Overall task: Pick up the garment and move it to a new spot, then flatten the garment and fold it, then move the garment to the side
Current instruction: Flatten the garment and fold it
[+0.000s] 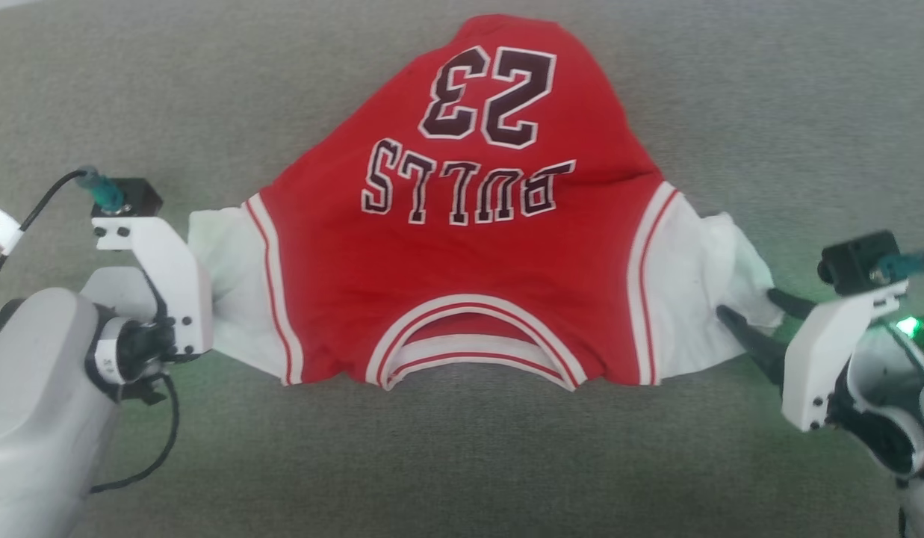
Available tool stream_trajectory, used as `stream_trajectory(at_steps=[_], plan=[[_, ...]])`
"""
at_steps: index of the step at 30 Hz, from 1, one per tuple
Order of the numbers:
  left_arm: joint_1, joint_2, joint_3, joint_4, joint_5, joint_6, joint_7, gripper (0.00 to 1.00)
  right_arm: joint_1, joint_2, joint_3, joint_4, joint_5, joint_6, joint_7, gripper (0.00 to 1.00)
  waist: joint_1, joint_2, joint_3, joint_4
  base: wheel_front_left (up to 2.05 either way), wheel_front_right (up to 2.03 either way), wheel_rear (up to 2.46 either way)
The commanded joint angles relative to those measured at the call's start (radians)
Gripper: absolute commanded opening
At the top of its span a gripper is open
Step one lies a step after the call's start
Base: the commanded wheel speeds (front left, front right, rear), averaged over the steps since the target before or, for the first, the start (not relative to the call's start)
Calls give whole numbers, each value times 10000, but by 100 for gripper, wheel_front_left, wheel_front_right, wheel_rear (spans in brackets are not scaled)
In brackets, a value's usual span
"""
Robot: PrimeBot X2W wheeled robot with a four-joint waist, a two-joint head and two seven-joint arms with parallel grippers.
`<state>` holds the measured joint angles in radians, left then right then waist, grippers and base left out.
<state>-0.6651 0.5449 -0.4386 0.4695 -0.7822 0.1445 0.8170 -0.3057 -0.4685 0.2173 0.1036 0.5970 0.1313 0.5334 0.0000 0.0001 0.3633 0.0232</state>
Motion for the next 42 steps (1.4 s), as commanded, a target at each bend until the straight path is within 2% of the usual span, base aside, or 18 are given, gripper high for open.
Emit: stream_trajectory(at_steps=[1, 4, 5, 6, 9, 12, 14, 22, 29, 35, 42], plan=[[107, -317, -199, 252, 129, -49, -106, 0, -67, 75, 54, 170, -30, -11, 237, 100, 0, -1, 113, 136, 0, 0, 0], [18, -539, -311, 381, 178, -163, -279, 0, -148, 197, 320, 702, -149, -9, 1139, 100, 0, -1, 214, 318, 0, 0, 0], [-35, -636, -337, 439, 157, -174, -323, 0, -156, 138, 498, 904, -278, -11, 1468, 78, 0, -1, 236, 385, 0, 0, 0], [-72, -686, -361, 502, 165, -214, -376, 0, -135, 150, 690, 1051, -249, -11, 1788, 0, 0, -1, 262, 439, 0, 0, 0], [-138, -818, -386, 728, 151, -311, -590, 0, -178, 64, 948, 1262, -3, -6, 2489, 0, 0, -1, 260, 542, 0, 0, 0], [-226, -825, -368, 892, 77, -365, -604, 0, -408, 3, 695, 1179, 366, -14, 2789, 0, 0, -1, 176, 582, 0, 0, 0], [-328, -814, -188, 922, -75, -128, -464, 0, -571, 3, 439, 977, 772, -14, 2936, 0, 0, -1, 53, 578, 0, 0, 0], [-1190, -161, -83, -459, 236, 184, 110, 0, -1666, -357, -234, -249, 1539, -9, 3229, 0, 0, -1, -837, 381, 0, 0, 0], [-2270, 253, -65, -1707, 476, 92, 395, 0, -3503, -377, 1, -590, 1523, -9, 2886, 0, 0, -1, -1935, 65, 0, 0, 0], [-3336, 417, 31, -1749, 711, -203, 232, 0, -4898, -241, 395, -252, 1595, -9, 2375, 0, 0, -1, -2489, -162, 0, 0, 0], [-4742, 415, 284, -1395, 898, -379, -287, 0, -6798, -12, 1123, 672, 1794, -9, 1116, 0, 0, -1, -3063, -453, 0, 0, 0]])
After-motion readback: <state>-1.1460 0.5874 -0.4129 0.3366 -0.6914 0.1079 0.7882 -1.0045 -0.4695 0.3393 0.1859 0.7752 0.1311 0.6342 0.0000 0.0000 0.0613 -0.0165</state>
